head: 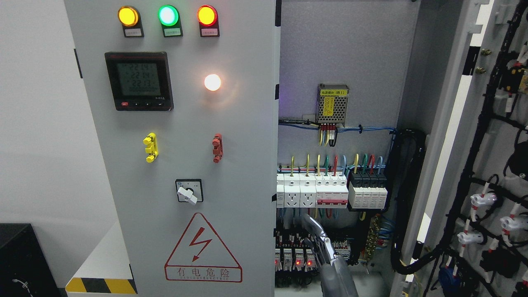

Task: Open door with both hands
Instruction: 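Raise the right hand into the cabinet beside the indicator-light door edge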

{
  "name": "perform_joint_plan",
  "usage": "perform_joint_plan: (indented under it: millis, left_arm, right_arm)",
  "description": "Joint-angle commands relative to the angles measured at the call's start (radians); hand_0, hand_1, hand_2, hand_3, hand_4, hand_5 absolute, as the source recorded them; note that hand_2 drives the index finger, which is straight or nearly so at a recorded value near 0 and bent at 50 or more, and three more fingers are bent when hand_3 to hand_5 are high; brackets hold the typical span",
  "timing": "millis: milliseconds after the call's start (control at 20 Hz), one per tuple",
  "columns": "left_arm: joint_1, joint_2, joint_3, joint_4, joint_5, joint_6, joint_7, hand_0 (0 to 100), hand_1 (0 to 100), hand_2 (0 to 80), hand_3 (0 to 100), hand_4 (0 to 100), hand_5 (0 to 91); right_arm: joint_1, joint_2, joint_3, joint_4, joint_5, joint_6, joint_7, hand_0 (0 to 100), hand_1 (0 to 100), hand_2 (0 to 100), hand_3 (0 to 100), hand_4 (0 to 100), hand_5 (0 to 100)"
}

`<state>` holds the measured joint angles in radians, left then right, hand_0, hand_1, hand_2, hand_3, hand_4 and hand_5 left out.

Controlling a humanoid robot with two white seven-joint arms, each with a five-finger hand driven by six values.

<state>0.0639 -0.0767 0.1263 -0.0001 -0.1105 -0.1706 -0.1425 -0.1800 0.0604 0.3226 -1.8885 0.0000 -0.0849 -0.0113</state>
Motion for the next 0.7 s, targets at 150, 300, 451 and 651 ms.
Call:
perform_joint_plan:
  millis: [150, 300, 451, 651]
  left_arm:
    - [-0.001, -0.005, -0.011, 0.018, 0.000, -0.006, 0.000, 0, 0, 0.0, 0, 0, 0.0]
    - [-0.001, -0.005, -0.008, 0.018, 0.000, -0.006, 0.000, 0, 0, 0.0, 0, 0, 0.0]
    - [-0.001, -0.018, -0.008, 0.018, 0.000, -0.006, 0.000, 0, 0, 0.0, 0, 0, 0.0]
    - [-0.001, -0.018, -0.008, 0.018, 0.000, -0.006, 0.000, 0, 0, 0.0, 0, 0, 0.0]
  right_arm:
    - [-0.173, 0.030, -0.023, 0.173, -0.038, 0.020, 0.002, 0, 0, 0, 0, 0, 0]
    - [-0.213, 0.029, -0.042, 0.210, -0.126, 0.077, 0.002, 0, 0, 0, 0, 0, 0]
    - [-0.249, 0.027, -0.057, 0.238, -0.129, 0.080, 0.002, 0, 0, 0, 0, 0, 0]
    - [-0.294, 0.025, -0.085, 0.270, -0.132, 0.083, 0.004, 0, 0, 0, 0, 0, 0]
